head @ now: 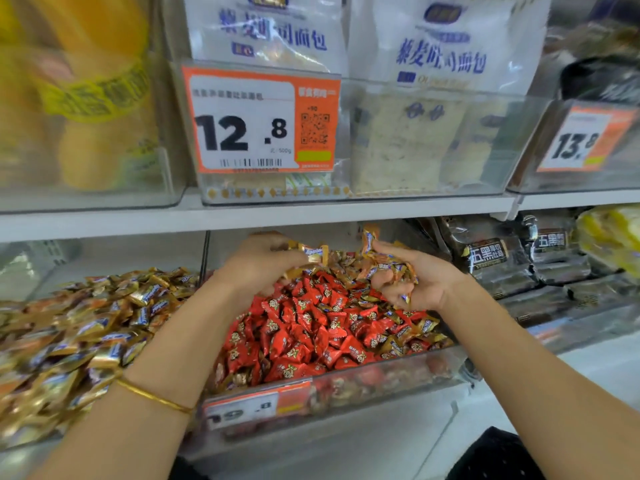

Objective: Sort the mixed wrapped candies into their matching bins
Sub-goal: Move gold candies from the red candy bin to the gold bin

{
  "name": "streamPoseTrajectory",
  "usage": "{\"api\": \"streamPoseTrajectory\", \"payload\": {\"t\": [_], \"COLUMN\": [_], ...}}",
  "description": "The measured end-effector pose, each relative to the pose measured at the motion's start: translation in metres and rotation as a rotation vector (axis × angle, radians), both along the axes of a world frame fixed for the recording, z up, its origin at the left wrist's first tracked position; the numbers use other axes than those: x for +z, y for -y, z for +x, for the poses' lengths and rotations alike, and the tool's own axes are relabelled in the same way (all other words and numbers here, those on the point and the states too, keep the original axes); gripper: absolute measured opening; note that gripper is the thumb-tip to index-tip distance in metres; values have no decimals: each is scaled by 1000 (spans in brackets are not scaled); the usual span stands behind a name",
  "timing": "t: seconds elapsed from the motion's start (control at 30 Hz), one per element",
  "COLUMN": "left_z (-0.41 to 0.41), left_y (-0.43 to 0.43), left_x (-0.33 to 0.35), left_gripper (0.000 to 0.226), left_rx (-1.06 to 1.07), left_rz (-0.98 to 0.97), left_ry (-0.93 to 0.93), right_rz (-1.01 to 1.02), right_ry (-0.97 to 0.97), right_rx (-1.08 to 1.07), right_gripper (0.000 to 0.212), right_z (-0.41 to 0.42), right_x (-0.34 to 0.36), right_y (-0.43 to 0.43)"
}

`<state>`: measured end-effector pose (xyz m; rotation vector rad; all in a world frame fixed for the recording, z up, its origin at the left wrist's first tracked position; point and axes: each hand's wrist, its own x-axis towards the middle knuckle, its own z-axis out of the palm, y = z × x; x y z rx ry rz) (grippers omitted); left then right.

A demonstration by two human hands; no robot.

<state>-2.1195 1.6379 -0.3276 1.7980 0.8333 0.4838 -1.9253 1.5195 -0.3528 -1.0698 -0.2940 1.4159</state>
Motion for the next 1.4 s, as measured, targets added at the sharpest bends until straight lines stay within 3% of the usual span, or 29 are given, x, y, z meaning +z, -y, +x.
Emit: {"api": "streamPoseTrajectory", "payload": {"t": [0.1,0.27,0.43,0.57,0.63,0.7,0.77,0.93,1.07,1.23,1.4], "left_z": [-32,-102,-171,-197,-205,-213,-220,-228,-218,-173,-84], "left_y": [4,-3,-35,-57,-68,-78,-84,-94,-74,-34,13], "left_x": [9,23,16,9,4,-2,-7,-17,-9,0,0], "left_gripper": [5,6,28,28,37,47,51,56,46,24,20], "left_rx": [-2,61,240,339,381,370,368,346,319,89,-148], "left_rz": [-26,-127,-225,-351,-484,-564,-533,-345,-198,-48,37], "left_ry": [-12,14,14,196,350,475,507,430,459,383,321], "right_rz": [15,19,-13,-80,-98,-130,-96,-21,29,143,60], "right_ry": [60,268,558,740,790,719,620,607,606,620,749], "right_rx": [59,234,365,318,297,289,293,266,222,211,-7], "right_gripper": [11,17,11,11,35,56,46,51,51,35,19], "right_z": [-32,-111,-190,-243,-257,-259,-257,-239,-225,-181,-97], "right_x": [10,35,44,44,43,41,41,37,39,45,42], "right_y": [-1,-29,-85,-133,-146,-154,-155,-152,-133,-65,11]}}
